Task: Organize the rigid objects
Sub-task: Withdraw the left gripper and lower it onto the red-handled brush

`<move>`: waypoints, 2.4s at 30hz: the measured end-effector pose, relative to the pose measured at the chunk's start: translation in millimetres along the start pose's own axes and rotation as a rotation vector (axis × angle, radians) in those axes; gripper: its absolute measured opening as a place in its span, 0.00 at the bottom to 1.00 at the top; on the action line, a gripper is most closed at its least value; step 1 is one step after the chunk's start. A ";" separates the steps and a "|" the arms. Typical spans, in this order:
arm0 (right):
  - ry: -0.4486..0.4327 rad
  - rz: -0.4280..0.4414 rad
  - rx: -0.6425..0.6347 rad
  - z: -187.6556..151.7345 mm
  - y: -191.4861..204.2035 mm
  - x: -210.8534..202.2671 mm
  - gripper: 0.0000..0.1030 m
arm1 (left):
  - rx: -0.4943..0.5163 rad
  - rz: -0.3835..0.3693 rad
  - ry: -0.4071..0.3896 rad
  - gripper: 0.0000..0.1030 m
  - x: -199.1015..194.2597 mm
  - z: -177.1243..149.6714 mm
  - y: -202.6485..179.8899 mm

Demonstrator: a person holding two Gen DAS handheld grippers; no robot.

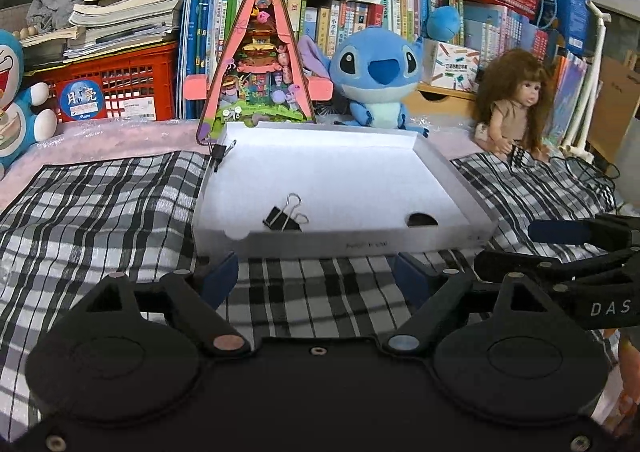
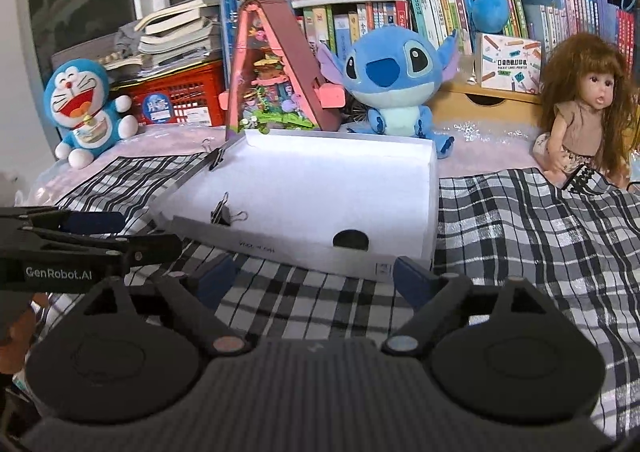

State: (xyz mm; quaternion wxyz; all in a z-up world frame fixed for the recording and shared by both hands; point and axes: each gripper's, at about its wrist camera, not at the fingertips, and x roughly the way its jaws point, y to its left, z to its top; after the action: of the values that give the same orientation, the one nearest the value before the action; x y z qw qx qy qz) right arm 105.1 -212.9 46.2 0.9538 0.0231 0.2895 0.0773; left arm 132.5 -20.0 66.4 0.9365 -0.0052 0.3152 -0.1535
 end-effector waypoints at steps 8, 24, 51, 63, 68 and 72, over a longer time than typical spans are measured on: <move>-0.031 0.001 -0.055 -26.4 9.0 -21.1 0.93 | -0.005 -0.004 -0.017 0.81 -21.7 -27.4 -0.2; -0.124 -0.059 -0.051 -65.5 17.7 -49.5 0.98 | 0.045 0.016 -0.060 0.82 -50.1 -76.5 -9.1; -0.128 -0.156 -0.048 -117.8 4.3 -77.9 0.93 | -0.031 0.155 -0.100 0.59 -74.9 -121.7 23.3; -0.128 -0.185 -0.048 -125.4 -1.5 -84.2 0.61 | -0.059 0.168 -0.091 0.48 -68.6 -121.4 31.6; -0.132 -0.255 -0.011 -120.4 -11.8 -82.8 0.42 | -0.067 0.175 -0.092 0.43 -65.6 -120.2 32.6; -0.099 -0.268 -0.007 -123.3 -16.8 -77.0 0.36 | -0.056 0.175 -0.086 0.43 -62.0 -121.6 29.1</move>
State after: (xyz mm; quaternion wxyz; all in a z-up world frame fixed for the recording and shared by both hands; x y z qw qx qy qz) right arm -24.3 -241.9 -15.5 0.9687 -0.0151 0.2424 -0.0510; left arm 22.0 36.3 2.5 0.9585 -0.0102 0.2782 -0.0617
